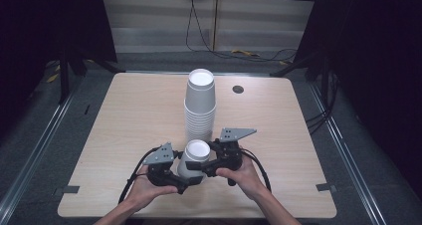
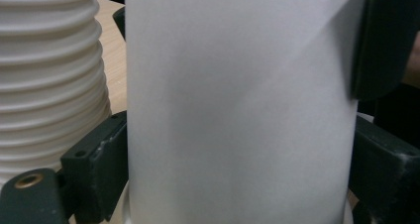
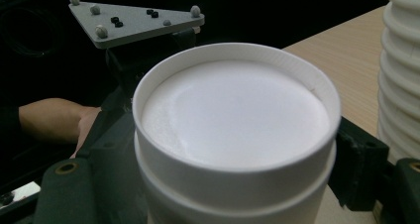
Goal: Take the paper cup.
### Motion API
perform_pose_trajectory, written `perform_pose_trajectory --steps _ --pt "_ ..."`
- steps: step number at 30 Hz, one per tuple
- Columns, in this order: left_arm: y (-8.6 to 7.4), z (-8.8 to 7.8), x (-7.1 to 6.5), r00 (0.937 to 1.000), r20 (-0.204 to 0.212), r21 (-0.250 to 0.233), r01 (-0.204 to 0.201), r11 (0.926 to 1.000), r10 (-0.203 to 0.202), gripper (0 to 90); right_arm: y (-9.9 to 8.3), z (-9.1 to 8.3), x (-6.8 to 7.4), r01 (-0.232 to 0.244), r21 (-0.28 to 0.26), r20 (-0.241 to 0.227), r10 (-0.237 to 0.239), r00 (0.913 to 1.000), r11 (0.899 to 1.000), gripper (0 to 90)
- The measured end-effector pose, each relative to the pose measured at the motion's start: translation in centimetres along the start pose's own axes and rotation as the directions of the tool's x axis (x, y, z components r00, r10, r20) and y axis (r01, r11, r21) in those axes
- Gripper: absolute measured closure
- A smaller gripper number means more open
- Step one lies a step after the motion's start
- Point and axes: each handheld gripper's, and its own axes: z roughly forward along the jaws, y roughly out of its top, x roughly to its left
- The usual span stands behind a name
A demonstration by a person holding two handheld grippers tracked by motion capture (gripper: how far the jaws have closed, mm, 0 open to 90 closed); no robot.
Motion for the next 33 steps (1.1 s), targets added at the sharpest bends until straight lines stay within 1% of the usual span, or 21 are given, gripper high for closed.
perform_pose_trajectory --steps 3,5,8,10,11,12,14,15,16,17,21,23,25,26,27,28,29,33 --pt "0.1 -0.2 0.0 1.0000 -0.005 0.001 -0.005 1.0000 0.005 11.0 0.1 -0.1 0.1 -0.003 -0.001 -0.003 0.003 1.0000 1.000 21.5" --pt "0.2 -0.2 -0.1 0.9999 -0.009 0.010 -0.008 0.9999 0.008 12.3 0.1 -0.1 0.1 -0.008 -0.005 -0.006 0.008 1.0000 1.000 21.3" --pt "0.3 -0.2 -0.1 0.9998 -0.005 0.029 -0.020 0.9994 0.020 13.1 0.1 -0.1 0.0 0.000 0.009 -0.010 0.000 1.0000 1.000 21.1" --pt "0.3 -0.3 -0.1 0.9997 0.003 0.049 -0.024 0.9985 0.024 14.2 -0.1 -0.1 -0.1 -0.022 0.016 -0.015 0.022 0.9996 1.000 20.9" --pt "0.3 -0.3 -0.1 0.9997 0.003 0.049 -0.024 0.9985 0.024 14.7 -0.1 -0.1 -0.1 -0.029 0.026 -0.019 0.029 0.9994 0.999 20.8" --pt "0.3 -0.4 -0.1 0.9996 0.004 0.065 -0.029 0.9975 0.029 14.7 -0.1 -0.1 -0.1 -0.029 0.026 -0.019 0.029 0.9994 0.999 20.8" --pt "0.1 -0.6 -0.2 0.9996 0.003 0.079 -0.030 0.9964 0.030 15.0 -0.1 0.0 0.0 -0.017 0.049 -0.015 0.018 0.9997 0.999 20.7" --pt "0.1 -0.7 -0.2 0.9997 0.007 0.083 -0.025 0.9962 0.025 15.2 0.0 0.0 0.1 -0.012 0.052 -0.016 0.013 0.9998 0.999 20.7" --pt "0.1 -0.7 -0.1 0.9995 0.006 0.091 -0.030 0.9954 0.030 15.3 0.0 0.0 0.2 -0.007 0.055 -0.014 0.007 0.9999 0.998 20.6" --pt "0.0 -0.8 0.0 0.9995 -0.004 0.096 -0.031 0.9949 0.031 15.4 0.1 0.0 0.3 -0.001 0.056 -0.010 0.002 0.9999 0.998 18.8" --pt "0.0 -0.9 0.1 0.9994 -0.007 0.108 -0.032 0.9936 0.033 15.7 0.2 -0.1 0.3 -0.001 0.062 -0.006 0.001 1.0000 0.998 17.2" --pt "0.1 -0.9 0.2 0.9995 -0.012 0.122 -0.029 0.9921 0.031 15.7 0.2 -0.1 0.2 -0.006 0.064 -0.003 0.006 1.0000 0.998 14.0" --pt "0.0 -0.9 0.2 0.9995 -0.022 0.135 -0.019 0.9907 0.023 15.7 0.2 -0.2 0.2 -0.006 0.064 0.006 0.006 1.0000 0.998 13.9" --pt "0.1 -0.9 0.4 0.9997 -0.022 0.143 -0.007 0.9897 0.010 15.7 0.2 -0.4 0.1 0.001 0.060 0.017 -0.002 0.9998 0.998 13.8" --pt "0.1 -0.9 0.4 0.9997 -0.022 0.143 -0.007 0.9897 0.010 15.7 0.2 -0.4 0.1 0.001 0.060 0.017 -0.002 0.9998 0.998 13.8" --pt "0.1 -1.0 0.4 0.9997 -0.023 0.147 0.007 0.9891 -0.003 15.6 0.3 -0.7 0.0 0.003 0.067 0.027 -0.005 0.9996 0.998 14.1" --pt "0.1 -1.1 0.5 0.9997 -0.024 0.159 0.013 0.9872 -0.010 15.6 0.3 -0.8 0.0 0.006 0.064 0.027 -0.008 0.9996 0.998 14.3" --pt "0.1 -1.2 0.5 0.9996 -0.022 0.167 0.023 0.9856 -0.020 15.5 0.5 -1.2 -0.1 0.013 0.064 0.034 -0.015 0.9993 0.998 14.4"
